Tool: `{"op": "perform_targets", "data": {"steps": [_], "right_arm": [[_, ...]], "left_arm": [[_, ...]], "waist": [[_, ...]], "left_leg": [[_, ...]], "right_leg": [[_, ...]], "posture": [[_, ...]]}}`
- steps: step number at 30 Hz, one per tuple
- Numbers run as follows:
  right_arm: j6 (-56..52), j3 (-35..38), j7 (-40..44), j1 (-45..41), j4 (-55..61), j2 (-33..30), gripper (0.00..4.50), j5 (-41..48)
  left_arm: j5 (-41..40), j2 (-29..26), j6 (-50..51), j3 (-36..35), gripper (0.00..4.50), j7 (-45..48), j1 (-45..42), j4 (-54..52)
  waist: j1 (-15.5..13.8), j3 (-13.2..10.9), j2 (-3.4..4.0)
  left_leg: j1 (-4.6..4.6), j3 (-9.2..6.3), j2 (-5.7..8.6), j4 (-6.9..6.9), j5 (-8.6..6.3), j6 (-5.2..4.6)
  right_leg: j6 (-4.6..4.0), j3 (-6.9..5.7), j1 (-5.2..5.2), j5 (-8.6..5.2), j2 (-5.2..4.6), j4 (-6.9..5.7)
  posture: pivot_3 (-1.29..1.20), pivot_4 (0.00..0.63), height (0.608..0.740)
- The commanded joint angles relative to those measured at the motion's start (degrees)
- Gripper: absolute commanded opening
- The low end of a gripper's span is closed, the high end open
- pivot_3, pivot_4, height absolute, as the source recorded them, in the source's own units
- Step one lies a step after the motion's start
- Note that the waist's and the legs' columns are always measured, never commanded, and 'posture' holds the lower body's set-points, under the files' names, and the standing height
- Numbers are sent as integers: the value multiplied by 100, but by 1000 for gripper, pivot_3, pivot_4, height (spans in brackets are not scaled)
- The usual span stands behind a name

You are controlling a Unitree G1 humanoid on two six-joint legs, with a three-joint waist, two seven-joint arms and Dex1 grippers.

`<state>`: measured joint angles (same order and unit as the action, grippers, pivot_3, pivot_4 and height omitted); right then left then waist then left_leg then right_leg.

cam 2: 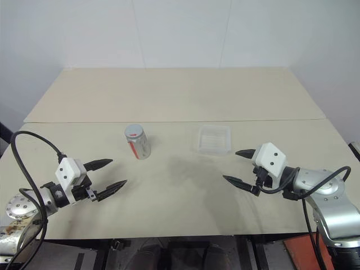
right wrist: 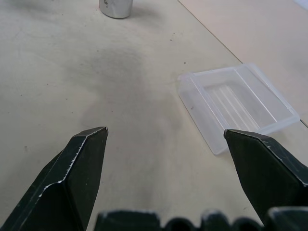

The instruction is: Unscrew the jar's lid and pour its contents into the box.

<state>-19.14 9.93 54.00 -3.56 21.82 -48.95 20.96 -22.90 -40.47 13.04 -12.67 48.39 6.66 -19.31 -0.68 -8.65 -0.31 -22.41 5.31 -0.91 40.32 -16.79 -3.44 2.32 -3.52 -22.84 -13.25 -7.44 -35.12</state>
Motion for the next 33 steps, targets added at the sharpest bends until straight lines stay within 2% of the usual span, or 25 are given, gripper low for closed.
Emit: {"op": "perform_targets", "data": {"steps": [1,11,15,18,23,29,33], "right_arm": [[173,88,16,-24,69,-21,4500,-14],[203,65,-25,-11,52,14,4500,-51],[147,-21,-64,-47,110,88,4500,-29],[117,-57,-93,10,161,145,4500,-38],[52,-165,-183,10,272,231,4500,-53],[15,-198,-353,69,342,274,4500,-101],[-6,-173,-469,99,368,299,4500,-115]], "left_arm": [[-87,-37,-10,-174,4462,-19,-15,-182],[76,180,-297,-149,4462,-269,-216,8],[768,627,-899,16,4462,-964,-420,378],[733,1137,-1202,41,4462,-1228,-411,487],[971,1595,-1624,299,4462,-1445,-395,570],[1447,2131,-1877,496,4462,-2142,-603,787],[1669,2318,-1999,592,4462,-2419,-706,1027]], "waist": [[-2,0,0],[-6,0,0],[-4,0,0],[-1,0,0],[-2,-1,-2],[-18,-1,-2],[-15,-1,-3]], "left_leg": [[0,0,0,0,0,0],[0,0,0,0,0,0],[7,-2,1,0,0,0],[11,-2,2,0,-1,-1],[11,-4,0,0,-1,-2],[12,-6,1,1,-4,-6],[12,-6,1,1,-4,-7]], "right_leg": [[0,0,0,0,0,0],[0,0,1,0,0,0],[0,-2,12,0,0,2],[0,-3,18,1,0,4],[1,-3,18,2,-1,4],[2,-6,24,3,-4,6],[2,-6,24,3,-4,6]], "posture": [[0,150,740],[0,150,740],[0,150,740],[0,150,740],[0,150,740],[0,150,740],[0,150,740]]}}
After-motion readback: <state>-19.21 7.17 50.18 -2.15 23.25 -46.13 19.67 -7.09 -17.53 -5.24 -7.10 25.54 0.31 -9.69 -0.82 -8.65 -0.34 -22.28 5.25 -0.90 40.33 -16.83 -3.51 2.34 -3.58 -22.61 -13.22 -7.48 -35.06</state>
